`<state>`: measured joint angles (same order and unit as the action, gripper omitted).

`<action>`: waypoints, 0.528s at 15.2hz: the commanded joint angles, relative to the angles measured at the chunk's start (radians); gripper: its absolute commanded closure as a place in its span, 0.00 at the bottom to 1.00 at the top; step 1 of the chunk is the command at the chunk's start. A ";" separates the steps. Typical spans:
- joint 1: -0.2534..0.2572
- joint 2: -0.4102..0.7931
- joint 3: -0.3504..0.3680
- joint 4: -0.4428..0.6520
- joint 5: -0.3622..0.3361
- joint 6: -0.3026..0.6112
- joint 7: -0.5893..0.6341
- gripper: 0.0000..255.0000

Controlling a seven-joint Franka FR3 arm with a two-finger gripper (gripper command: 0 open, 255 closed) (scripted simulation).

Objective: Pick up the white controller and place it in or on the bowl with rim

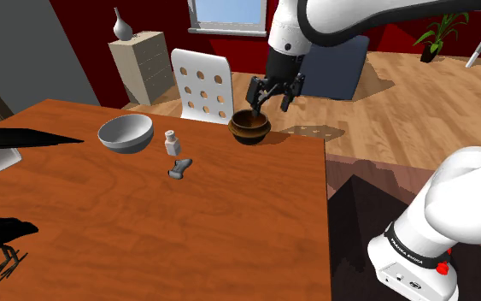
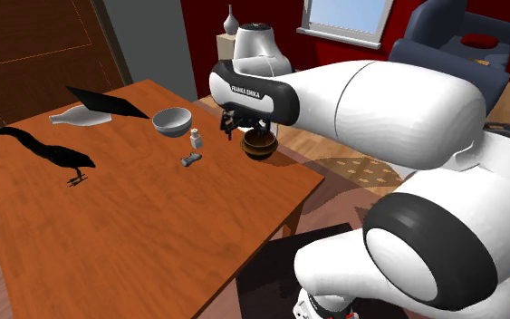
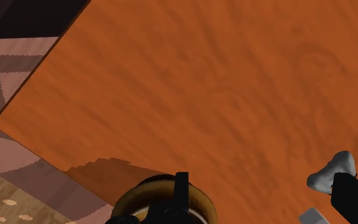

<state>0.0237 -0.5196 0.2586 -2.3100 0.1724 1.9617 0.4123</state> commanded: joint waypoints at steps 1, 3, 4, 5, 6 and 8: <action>0.002 0.053 0.040 0.015 -0.005 0.042 0.044 0.00; 0.000 0.116 0.079 0.037 -0.019 0.085 0.088 0.00; -0.001 0.149 0.099 0.050 -0.028 0.105 0.112 0.00; -0.003 0.183 0.118 0.064 -0.040 0.125 0.136 0.00; -0.005 0.218 0.137 0.080 -0.054 0.143 0.161 0.00; -0.008 0.291 0.173 0.115 -0.089 0.177 0.215 0.00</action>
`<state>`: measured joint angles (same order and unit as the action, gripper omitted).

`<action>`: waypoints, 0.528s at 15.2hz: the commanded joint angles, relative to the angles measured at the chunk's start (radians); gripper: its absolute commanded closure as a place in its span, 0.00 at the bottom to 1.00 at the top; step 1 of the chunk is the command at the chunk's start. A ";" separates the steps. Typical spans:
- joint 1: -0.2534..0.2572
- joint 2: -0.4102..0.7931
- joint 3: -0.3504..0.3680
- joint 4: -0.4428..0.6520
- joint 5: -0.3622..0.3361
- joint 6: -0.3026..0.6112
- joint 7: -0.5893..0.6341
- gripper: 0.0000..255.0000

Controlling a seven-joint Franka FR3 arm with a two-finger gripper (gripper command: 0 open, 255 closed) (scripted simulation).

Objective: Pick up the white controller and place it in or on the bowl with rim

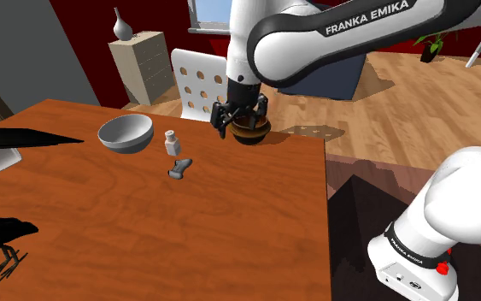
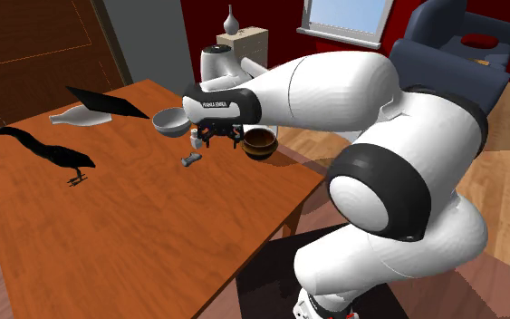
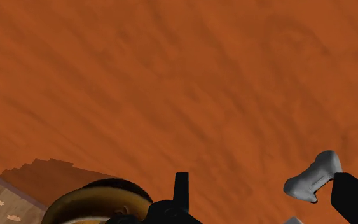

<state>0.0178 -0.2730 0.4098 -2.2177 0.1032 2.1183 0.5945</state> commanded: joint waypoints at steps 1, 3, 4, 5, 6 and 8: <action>-0.003 0.082 0.039 0.043 -0.041 0.035 0.062 0.00; -0.003 0.161 0.070 0.086 -0.091 0.061 0.122 0.00; -0.001 0.202 0.083 0.110 -0.119 0.072 0.154 0.00; 0.002 0.244 0.095 0.136 -0.149 0.081 0.186 0.00; 0.008 0.286 0.104 0.163 -0.181 0.087 0.219 0.00; 0.026 0.373 0.115 0.222 -0.247 0.096 0.283 0.00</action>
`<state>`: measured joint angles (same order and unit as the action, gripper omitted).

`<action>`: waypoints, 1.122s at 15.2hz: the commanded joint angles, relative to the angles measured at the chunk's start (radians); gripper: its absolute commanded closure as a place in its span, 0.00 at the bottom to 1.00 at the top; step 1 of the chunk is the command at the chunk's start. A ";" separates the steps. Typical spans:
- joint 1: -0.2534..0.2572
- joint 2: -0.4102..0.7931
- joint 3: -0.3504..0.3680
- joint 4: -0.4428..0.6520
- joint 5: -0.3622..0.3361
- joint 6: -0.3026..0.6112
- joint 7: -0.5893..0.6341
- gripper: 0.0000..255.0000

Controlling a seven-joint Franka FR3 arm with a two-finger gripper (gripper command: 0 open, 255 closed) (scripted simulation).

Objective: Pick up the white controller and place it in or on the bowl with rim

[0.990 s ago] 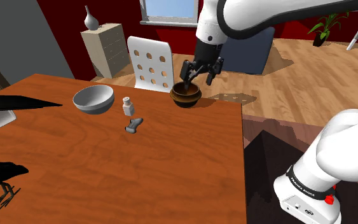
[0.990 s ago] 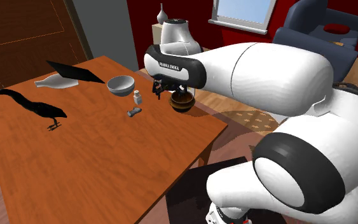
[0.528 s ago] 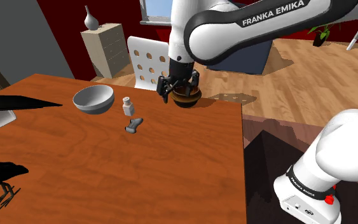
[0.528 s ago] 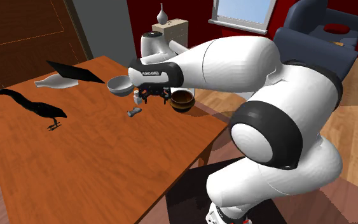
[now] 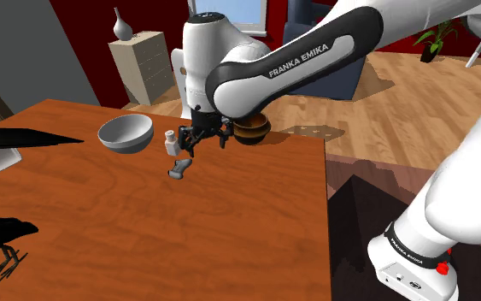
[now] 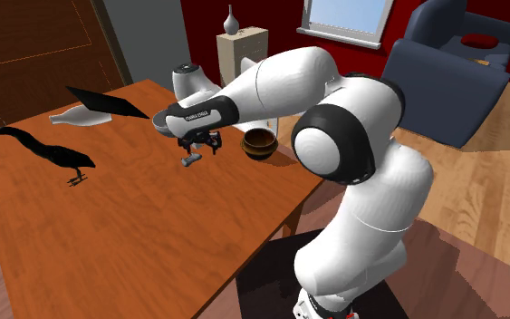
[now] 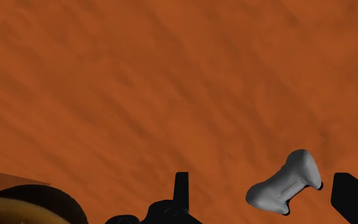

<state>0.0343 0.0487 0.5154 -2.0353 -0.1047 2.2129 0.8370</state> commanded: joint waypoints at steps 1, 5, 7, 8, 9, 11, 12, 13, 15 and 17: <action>0.023 0.095 0.011 0.071 -0.072 0.002 0.072 0.00; 0.092 0.268 -0.003 0.215 -0.192 -0.009 0.178 0.00; 0.104 0.294 -0.011 0.228 -0.207 -0.002 0.190 0.00; 0.105 0.301 -0.014 0.225 -0.213 0.008 0.194 0.00; 0.107 0.309 -0.017 0.223 -0.219 0.018 0.197 0.00; 0.111 0.326 -0.023 0.218 -0.230 0.037 0.204 0.00; 0.112 0.334 -0.026 0.216 -0.236 0.046 0.208 0.00; 0.114 0.343 -0.029 0.214 -0.242 0.055 0.211 0.00; 0.115 0.348 -0.031 0.213 -0.245 0.060 0.213 0.00; 0.115 0.348 -0.031 0.213 -0.245 0.060 0.213 0.00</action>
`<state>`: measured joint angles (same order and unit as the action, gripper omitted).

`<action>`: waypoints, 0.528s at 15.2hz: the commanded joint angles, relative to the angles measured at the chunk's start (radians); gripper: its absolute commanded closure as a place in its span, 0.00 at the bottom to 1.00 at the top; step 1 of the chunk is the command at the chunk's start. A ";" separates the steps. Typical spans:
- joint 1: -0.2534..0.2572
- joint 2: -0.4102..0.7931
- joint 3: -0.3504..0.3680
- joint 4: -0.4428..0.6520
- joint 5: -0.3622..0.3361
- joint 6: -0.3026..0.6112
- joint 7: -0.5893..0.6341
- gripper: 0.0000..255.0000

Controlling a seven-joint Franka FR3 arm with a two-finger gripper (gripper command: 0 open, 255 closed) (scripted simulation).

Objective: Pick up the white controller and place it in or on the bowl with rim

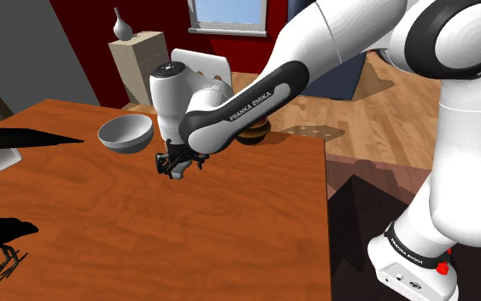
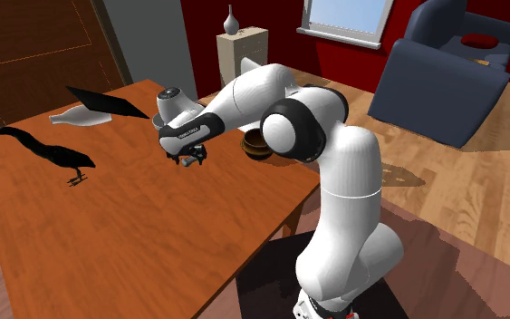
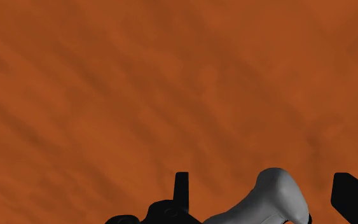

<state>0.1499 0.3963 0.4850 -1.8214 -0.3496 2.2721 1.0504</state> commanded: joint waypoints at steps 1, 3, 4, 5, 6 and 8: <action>0.000 0.000 0.000 -0.001 0.000 0.001 0.000 0.00; 0.000 0.000 0.000 -0.001 0.000 0.001 0.000 0.00; 0.000 0.000 0.000 -0.001 0.000 0.001 0.000 0.00; 0.000 0.000 0.000 -0.001 0.000 0.001 0.000 1.00; 0.000 0.000 0.000 -0.001 0.000 0.001 0.000 1.00; -0.001 0.000 0.000 -0.001 0.000 0.001 -0.001 1.00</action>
<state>0.1510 0.3943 0.4880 -1.8208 -0.3488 2.2743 1.0490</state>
